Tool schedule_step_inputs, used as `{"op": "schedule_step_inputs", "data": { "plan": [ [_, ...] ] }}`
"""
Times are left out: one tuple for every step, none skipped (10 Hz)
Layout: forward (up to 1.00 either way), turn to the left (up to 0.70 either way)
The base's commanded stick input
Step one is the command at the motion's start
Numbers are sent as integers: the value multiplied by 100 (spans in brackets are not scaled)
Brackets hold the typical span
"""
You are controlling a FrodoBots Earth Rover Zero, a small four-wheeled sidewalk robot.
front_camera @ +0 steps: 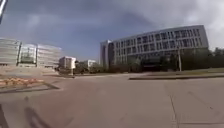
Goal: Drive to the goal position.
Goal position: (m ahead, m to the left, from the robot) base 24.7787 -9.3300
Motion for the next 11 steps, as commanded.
{"op": "schedule_step_inputs", "data": {
  "plan": [
    [70,0],
    [70,0],
    [70,0],
    [70,0],
    [70,0],
    [70,0],
    [70,0],
    [70,0],
    [70,0],
    [70,0],
    [70,0]
  ]
}}
